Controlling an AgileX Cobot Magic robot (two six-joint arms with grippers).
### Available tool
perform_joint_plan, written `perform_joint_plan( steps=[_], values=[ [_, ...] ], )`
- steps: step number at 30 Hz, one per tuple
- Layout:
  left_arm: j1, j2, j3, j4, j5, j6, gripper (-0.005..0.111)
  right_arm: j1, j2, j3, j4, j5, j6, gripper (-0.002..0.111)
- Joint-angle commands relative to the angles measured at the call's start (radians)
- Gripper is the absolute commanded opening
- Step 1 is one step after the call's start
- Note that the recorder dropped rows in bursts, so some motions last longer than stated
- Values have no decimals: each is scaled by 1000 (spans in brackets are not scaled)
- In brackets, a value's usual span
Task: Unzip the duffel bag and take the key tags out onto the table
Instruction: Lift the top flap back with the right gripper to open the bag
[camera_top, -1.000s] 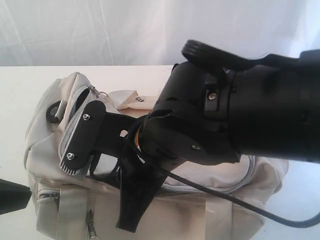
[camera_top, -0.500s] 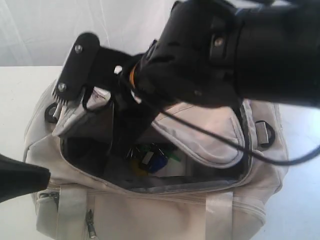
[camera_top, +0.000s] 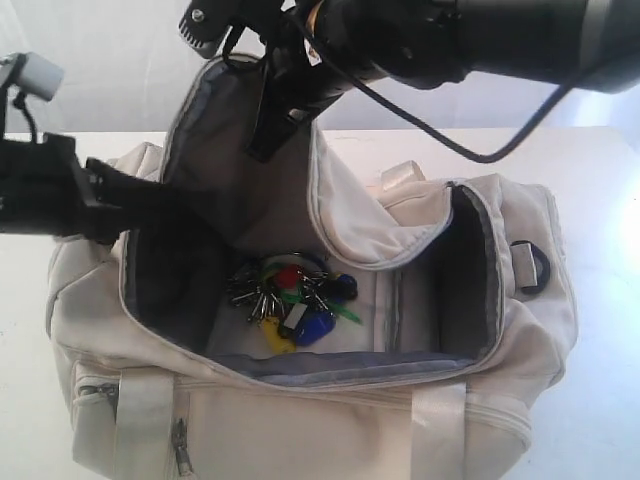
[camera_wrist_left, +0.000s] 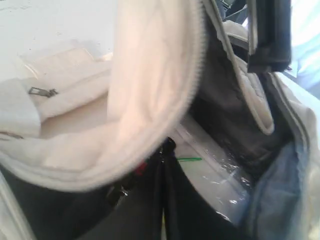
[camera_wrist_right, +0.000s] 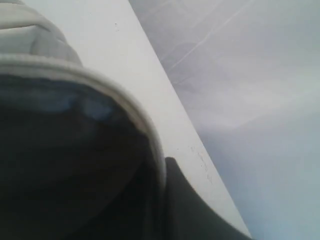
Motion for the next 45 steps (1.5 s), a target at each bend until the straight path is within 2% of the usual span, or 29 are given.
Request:
perform_joint_plan(
  steps=[1,4,6,11,13,18,20,24,28,30,34,40,43,45],
  values=[
    [-64,170,-130,-30,-90,56,0,-57,57,-42,-10,-112,-12,0],
    [-97,266,-210,-30,-214,56,0,-79,76,-60,-10,-137,-12,5],
    [-108,321,-261,-33,-287,56,0,-86,78,-62,-10,-136,-12,17],
    [-113,410,-364,-35,-349,27,0,-93,66,-62,-3,-95,-8,63],
    [-113,430,-395,-35,-349,13,0,-93,49,-62,33,-43,0,67],
    [-113,447,-431,-35,-349,6,0,-93,-15,-48,176,55,-79,59],
    [-113,447,-433,-35,-347,6,0,-93,-50,-36,337,114,-212,53],
    [-113,447,-433,11,-314,-21,0,-93,-71,-5,704,317,-565,30],
    [-113,440,-433,137,-281,-134,0,-93,-35,50,795,397,-633,2],
    [-113,432,-433,200,-271,-178,0,-93,3,59,800,401,-639,0],
    [-113,419,-433,275,-259,-232,0,-93,83,59,692,314,-572,0],
    [-113,414,-433,302,-253,-237,0,-156,137,59,113,71,-13,0],
    [-113,414,-433,312,-253,-237,0,-232,176,24,-71,101,234,0],
    [-113,414,-433,325,-251,-242,0,-278,206,3,-73,161,262,0]
  ],
)
